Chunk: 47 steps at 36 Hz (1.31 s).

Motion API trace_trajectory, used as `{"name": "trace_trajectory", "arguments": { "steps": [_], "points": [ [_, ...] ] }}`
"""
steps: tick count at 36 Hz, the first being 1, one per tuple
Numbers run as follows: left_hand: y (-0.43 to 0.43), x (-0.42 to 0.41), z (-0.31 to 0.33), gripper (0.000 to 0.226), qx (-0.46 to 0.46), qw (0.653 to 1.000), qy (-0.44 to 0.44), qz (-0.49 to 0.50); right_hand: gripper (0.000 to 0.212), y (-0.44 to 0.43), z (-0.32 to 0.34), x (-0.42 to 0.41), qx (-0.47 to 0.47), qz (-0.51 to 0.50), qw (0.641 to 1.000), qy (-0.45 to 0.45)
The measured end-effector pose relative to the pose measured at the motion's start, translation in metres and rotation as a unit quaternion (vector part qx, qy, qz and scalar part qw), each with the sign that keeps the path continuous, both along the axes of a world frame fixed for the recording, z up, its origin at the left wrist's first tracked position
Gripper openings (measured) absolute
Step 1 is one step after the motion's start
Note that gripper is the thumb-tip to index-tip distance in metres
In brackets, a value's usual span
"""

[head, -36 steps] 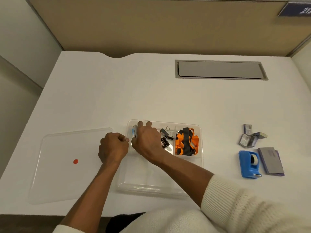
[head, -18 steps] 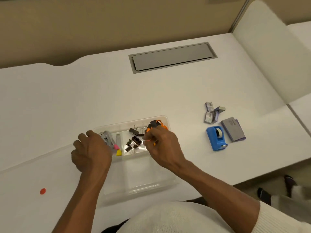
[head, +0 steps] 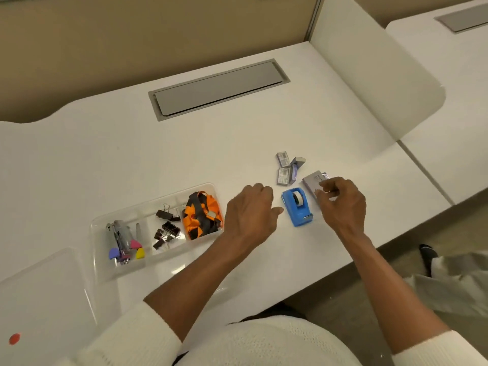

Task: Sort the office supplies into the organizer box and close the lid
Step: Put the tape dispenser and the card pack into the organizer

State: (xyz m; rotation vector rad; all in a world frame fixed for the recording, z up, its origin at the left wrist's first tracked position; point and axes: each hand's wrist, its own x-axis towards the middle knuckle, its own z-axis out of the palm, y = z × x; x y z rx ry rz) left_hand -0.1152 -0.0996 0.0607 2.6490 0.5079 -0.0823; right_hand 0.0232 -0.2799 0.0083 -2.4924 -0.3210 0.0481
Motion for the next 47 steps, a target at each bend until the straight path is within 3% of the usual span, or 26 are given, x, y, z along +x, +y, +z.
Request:
{"name": "trace_trajectory", "arguments": {
  "steps": [3, 6, 9, 12, 21, 28, 33, 40, 47],
  "points": [
    [-0.019, 0.025, -0.015, 0.045, -0.005, 0.999, -0.014, -0.039, 0.032, -0.014, -0.008, 0.021, -0.031, -0.011, 0.999, 0.017],
    [-0.036, 0.043, -0.032, 0.071, 0.013, 0.997, -0.003, -0.077, 0.039, -0.021, -0.016, 0.032, -0.045, -0.012, 0.998, 0.031],
    [-0.051, 0.058, -0.046, 0.100, 0.034, 0.995, 0.028, -0.095, 0.057, -0.024, -0.021, 0.039, -0.082, -0.015, 0.995, 0.056],
    [-0.063, 0.069, -0.057, 0.114, 0.046, 0.993, 0.040, -0.101, 0.075, -0.023, -0.022, 0.047, -0.109, -0.018, 0.991, 0.081],
    [-0.077, 0.074, -0.078, 0.100, 0.055, 0.994, 0.015, -0.098, 0.086, -0.015, -0.021, 0.063, -0.108, -0.043, 0.977, 0.177],
    [-0.075, 0.075, -0.075, 0.097, 0.002, 0.993, 0.037, -0.109, 0.065, -0.009, -0.020, 0.062, -0.037, -0.098, 0.963, 0.249],
    [-0.067, 0.072, -0.073, 0.101, 0.002, 0.992, 0.032, -0.120, 0.058, -0.008, -0.014, 0.047, -0.023, -0.125, 0.968, 0.215],
    [-0.049, 0.039, -0.057, 0.098, -0.071, 0.994, -0.033, -0.074, 0.070, -0.005, 0.008, 0.012, 0.033, -0.157, 0.972, 0.169],
    [-0.019, -0.027, -0.015, 0.097, -0.164, 0.981, -0.105, -0.001, 0.061, 0.015, 0.041, -0.042, 0.088, -0.075, 0.974, 0.193]
  ]
}}
